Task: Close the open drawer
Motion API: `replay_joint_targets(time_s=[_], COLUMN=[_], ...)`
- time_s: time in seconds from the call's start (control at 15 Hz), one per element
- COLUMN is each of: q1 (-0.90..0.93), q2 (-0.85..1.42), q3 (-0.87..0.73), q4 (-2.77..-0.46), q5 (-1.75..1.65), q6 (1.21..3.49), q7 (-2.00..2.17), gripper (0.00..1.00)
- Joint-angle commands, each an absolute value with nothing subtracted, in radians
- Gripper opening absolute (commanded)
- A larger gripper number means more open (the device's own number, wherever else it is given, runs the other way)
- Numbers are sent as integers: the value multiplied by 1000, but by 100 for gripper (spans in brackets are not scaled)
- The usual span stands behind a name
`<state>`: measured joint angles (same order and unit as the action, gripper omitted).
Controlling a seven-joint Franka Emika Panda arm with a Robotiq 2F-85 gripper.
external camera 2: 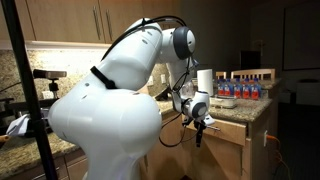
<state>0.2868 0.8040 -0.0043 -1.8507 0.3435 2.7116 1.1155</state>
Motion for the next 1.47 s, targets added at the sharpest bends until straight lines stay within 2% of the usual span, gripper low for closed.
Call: replay_joint_targets(time_s=[0.0, 1.4], q1=[279, 296], q2=[815, 968], q3=[-1, -49], q4=[-1829, -1491], q5=[364, 276], q6=[2783, 2706], q7=[1185, 1223], gripper=[100, 100])
